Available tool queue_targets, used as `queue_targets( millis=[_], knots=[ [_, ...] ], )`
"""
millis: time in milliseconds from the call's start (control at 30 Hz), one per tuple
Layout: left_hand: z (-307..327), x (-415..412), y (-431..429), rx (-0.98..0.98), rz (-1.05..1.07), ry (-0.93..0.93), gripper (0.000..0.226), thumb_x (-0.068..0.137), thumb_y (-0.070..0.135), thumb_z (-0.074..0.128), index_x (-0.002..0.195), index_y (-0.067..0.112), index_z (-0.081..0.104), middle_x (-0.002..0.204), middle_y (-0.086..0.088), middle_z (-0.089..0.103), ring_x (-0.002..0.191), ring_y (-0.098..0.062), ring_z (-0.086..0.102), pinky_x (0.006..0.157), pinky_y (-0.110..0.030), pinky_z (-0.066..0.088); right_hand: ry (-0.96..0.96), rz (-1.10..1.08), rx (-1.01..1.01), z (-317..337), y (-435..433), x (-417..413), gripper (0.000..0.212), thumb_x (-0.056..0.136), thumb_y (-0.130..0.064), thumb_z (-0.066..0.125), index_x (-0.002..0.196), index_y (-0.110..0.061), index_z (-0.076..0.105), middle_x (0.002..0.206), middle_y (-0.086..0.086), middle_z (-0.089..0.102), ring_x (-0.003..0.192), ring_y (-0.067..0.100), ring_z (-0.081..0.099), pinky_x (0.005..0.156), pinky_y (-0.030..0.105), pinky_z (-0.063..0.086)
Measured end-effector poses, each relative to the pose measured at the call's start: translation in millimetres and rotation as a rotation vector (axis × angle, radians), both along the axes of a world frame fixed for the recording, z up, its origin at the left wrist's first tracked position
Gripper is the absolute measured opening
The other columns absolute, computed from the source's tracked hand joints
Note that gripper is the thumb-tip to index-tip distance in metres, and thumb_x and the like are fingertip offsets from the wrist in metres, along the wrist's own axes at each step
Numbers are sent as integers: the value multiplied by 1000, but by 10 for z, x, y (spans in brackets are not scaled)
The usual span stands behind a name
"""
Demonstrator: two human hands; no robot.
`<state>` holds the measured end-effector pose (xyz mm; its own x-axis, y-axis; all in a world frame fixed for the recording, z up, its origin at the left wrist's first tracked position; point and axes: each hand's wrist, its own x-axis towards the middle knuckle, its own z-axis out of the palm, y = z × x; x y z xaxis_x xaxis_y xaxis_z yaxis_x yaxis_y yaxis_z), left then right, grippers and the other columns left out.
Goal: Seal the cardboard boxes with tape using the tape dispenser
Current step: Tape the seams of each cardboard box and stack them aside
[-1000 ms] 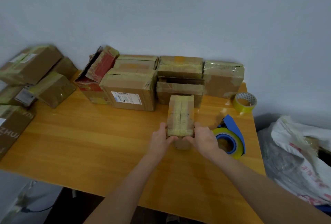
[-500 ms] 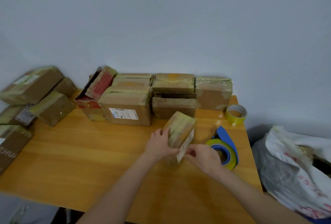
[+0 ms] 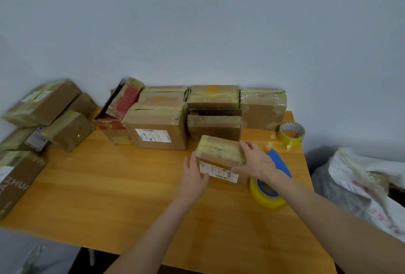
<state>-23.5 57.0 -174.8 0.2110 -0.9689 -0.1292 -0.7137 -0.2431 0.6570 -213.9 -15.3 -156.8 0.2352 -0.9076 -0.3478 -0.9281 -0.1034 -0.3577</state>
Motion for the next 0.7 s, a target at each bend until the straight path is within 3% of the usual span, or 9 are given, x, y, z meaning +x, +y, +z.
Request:
queue_targets(
  millis=[67,100,267,400,467,567,633,700],
  knots=[
    [8,-84,1,74,41,256,75,93,25,61,152,21,16,146,1,39,136,-23,40,98,-30,42,-25,-2,70,24,13,55,103,73,-67,67,153,-31,14,150,8,22,128,31,44,101,42,46],
    [31,-129,0,100,30,281,77,93,28,60,153,20,12,145,3,38,134,-21,41,98,-29,41,-58,3,114,23,49,92,101,74,-70,65,153,-32,15,147,10,25,127,31,44,101,41,45],
    [82,-139,48,144,-91,151,83,90,41,61,154,21,12,161,-7,-3,144,-24,20,112,-39,33,-147,30,41,-102,289,206,80,84,-56,62,151,-28,26,134,6,48,117,23,51,94,34,48],
    [2,-11,96,230,-249,-64,108,74,56,71,154,33,1,157,-9,-26,147,-29,10,115,-42,25,-241,104,73,-73,376,49,61,89,-43,63,144,-28,42,132,-2,55,116,15,54,92,31,48],
    [-22,-28,61,201,-266,-147,107,74,53,73,153,36,2,157,-9,-27,145,-31,18,113,-41,29,-224,15,17,-44,388,-153,53,89,-46,62,138,-28,50,128,-4,57,113,14,56,86,28,48],
    [-39,34,-23,194,-319,-212,101,78,44,73,152,39,4,158,-10,-22,143,-31,24,112,-39,32,-96,-272,-112,-83,365,-539,59,89,-49,62,139,-21,47,131,4,48,115,22,52,92,33,45],
    [-42,134,-66,216,-368,-231,101,80,39,74,152,41,3,158,-8,-21,144,-30,21,113,-39,31,-10,-407,-7,-151,333,-790,70,86,-52,65,140,-14,39,135,12,42,121,30,46,94,37,43],
    [-44,201,-76,225,-383,-237,99,81,34,73,151,43,4,158,-5,-22,143,-29,22,112,-39,33,-38,-463,195,-273,310,-933,59,82,-52,70,121,-14,47,117,12,53,103,27,55,74,34,45]
  ],
)
